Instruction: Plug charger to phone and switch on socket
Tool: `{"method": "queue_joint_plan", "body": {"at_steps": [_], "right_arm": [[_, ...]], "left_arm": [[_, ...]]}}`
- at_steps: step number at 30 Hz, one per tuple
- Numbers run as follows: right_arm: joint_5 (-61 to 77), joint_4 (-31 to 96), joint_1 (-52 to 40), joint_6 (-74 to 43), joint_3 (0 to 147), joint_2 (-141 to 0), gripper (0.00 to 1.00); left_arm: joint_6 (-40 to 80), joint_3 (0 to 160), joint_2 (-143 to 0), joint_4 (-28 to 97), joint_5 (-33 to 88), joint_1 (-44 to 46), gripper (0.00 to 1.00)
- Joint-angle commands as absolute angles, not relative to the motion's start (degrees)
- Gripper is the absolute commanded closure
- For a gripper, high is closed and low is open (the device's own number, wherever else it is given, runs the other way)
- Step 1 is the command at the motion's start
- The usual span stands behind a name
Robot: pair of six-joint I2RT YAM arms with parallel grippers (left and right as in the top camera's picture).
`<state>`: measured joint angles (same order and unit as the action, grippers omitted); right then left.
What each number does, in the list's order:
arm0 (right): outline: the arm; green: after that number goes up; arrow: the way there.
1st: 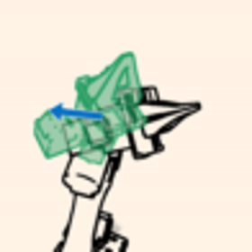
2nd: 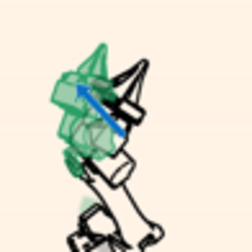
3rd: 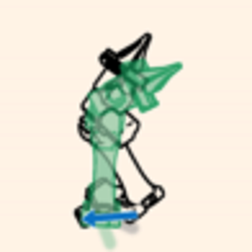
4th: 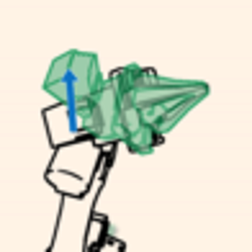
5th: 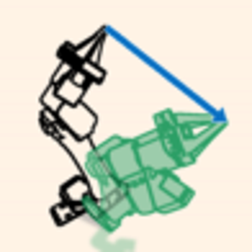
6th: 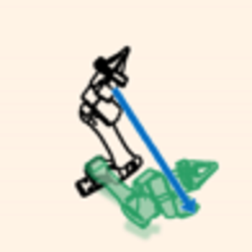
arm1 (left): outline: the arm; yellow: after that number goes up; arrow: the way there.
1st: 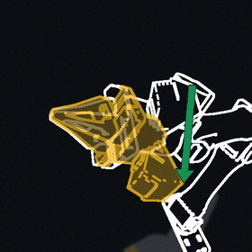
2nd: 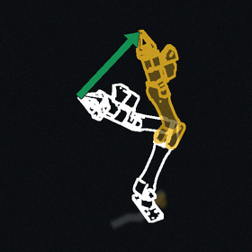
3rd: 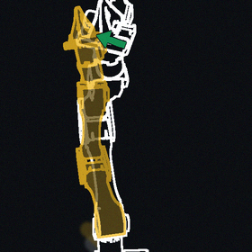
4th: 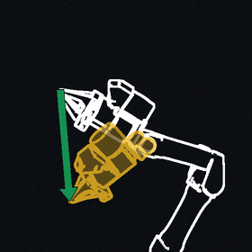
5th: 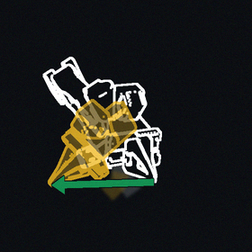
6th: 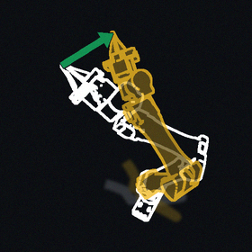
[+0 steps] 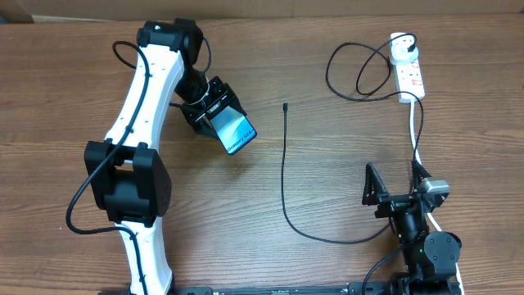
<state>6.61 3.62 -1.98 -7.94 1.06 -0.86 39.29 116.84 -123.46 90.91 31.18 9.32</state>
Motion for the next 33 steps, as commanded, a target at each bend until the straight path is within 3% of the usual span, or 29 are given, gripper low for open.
{"method": "queue_joint_plan", "body": {"at_steps": [1,10,20,28,33], "right_arm": [[17.58,1.74,-2.28,-9.19,0.67,-0.62,0.0],[30.13,8.97,-2.28,-20.69,13.37,-6.09,0.0],[42.33,27.55,-2.31,-20.99,38.06,-30.85,0.0],[42.17,43.42,-3.66,-19.7,53.04,-49.3,0.0],[31.2,47.22,-11.27,-24.32,60.34,-57.36,0.0]], "left_arm": [[40.27,118.32,-123.63,91.26,36.67,8.75,0.96],[40.32,118.32,-123.63,91.18,40.6,8.64,0.96],[40.27,118.32,-123.63,91.24,42.72,8.62,0.96],[41.56,118.32,-123.63,90.91,43.62,8.62,0.96],[43.79,118.32,-123.63,89.73,44.71,8.62,0.96]]}}
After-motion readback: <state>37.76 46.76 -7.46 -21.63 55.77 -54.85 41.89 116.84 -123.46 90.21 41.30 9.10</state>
